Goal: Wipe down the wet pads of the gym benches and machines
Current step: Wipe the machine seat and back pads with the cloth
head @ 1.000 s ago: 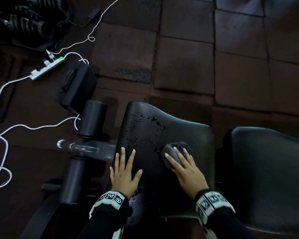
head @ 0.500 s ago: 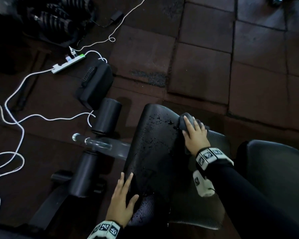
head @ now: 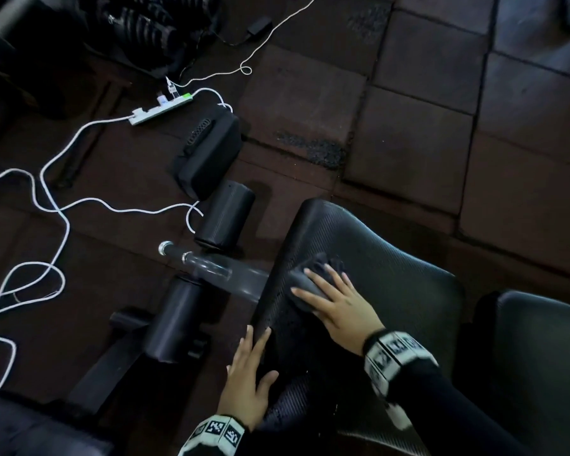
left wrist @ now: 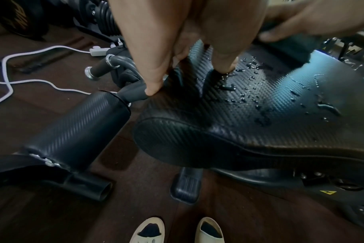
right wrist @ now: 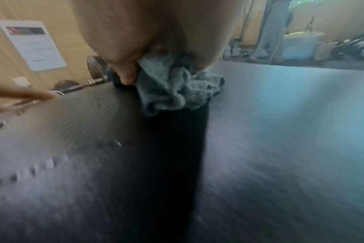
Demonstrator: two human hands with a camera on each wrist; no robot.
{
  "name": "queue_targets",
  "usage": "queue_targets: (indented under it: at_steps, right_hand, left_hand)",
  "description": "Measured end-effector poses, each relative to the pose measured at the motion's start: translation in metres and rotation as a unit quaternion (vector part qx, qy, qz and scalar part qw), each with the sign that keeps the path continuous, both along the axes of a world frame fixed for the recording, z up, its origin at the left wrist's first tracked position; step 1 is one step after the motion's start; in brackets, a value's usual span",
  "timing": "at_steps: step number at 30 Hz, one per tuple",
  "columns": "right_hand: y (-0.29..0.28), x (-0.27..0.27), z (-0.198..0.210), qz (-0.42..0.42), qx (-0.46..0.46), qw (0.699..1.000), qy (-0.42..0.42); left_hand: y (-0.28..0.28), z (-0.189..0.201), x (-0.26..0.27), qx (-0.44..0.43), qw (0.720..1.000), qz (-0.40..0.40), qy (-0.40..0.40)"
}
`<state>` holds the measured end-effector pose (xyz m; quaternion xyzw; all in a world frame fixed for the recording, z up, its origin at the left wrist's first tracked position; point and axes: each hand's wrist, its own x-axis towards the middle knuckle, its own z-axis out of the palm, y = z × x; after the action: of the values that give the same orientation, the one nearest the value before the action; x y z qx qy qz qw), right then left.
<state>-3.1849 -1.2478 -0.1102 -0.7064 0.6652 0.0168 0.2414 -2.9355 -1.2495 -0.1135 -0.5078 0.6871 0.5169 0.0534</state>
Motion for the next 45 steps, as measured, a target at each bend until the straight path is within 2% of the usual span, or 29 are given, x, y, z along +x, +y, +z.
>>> queue_targets:
  at_steps: [2,5,9,12,14,17,20,23,25,28,31,34,37,39,42,45]
  right_hand:
    - [0.028,-0.018,0.002,-0.019,-0.009,1.000,-0.003]
    - [0.042,-0.054,0.004,-0.111,0.024,0.993,-0.015]
    - [0.002,-0.070,0.004,-0.242,0.013,0.970,-0.025]
    - [-0.047,-0.058,0.009,-0.291,0.030,0.956,-0.003]
    - [-0.070,-0.042,0.009,-0.278,0.050,0.959,0.003]
    - [-0.076,-0.009,0.008,-0.167,0.034,0.985,0.020]
    - [-0.046,0.009,0.005,-0.049,0.004,0.999,0.008]
    - [0.001,-0.001,0.002,-0.007,0.002,1.000,0.000]
    - [0.028,-0.021,0.003,-0.032,-0.005,0.999,-0.005]
    - [0.039,-0.055,0.005,-0.127,0.022,0.992,-0.013]
    - [0.009,-0.070,0.002,-0.213,0.009,0.977,-0.028]
    - [-0.040,-0.062,0.002,-0.255,0.010,0.967,-0.006]
    - [-0.069,-0.039,0.007,-0.239,0.025,0.971,-0.002]
    - [-0.066,-0.022,0.006,-0.193,0.024,0.981,-0.010]
    - [-0.036,-0.002,0.007,-0.129,0.006,0.991,-0.023]
    - [0.010,0.006,0.004,-0.131,0.006,0.991,-0.031]
  left_hand:
    - [0.000,0.000,0.000,0.002,1.000,-0.001,-0.004]
    - [0.001,0.001,0.000,0.012,1.000,-0.002,-0.007]
    - [0.001,0.001,0.000,0.010,1.000,-0.003,-0.008]
    - [0.001,0.002,0.000,0.006,1.000,-0.008,-0.006]
    - [0.000,0.002,0.000,0.007,1.000,-0.006,-0.006]
    - [0.001,0.002,0.000,-0.001,1.000,-0.011,-0.008]
    - [0.001,0.001,0.000,-0.007,1.000,-0.008,-0.008]
    - [0.001,0.001,0.000,-0.004,1.000,0.000,-0.006]
    - [0.001,0.001,-0.001,-0.007,1.000,0.002,-0.007]
    - [0.002,0.002,-0.002,-0.006,1.000,0.000,-0.009]
    - [0.002,0.002,-0.002,-0.011,1.000,0.002,-0.005]
    - [0.002,0.001,-0.002,-0.017,1.000,0.000,-0.004]
    - [0.003,-0.001,-0.001,-0.023,1.000,0.002,0.005]
    - [0.004,-0.003,-0.001,-0.031,0.999,0.002,0.009]
    - [0.004,-0.005,0.000,-0.040,0.999,0.000,0.013]
    - [0.003,-0.006,0.002,-0.050,0.999,-0.005,0.015]
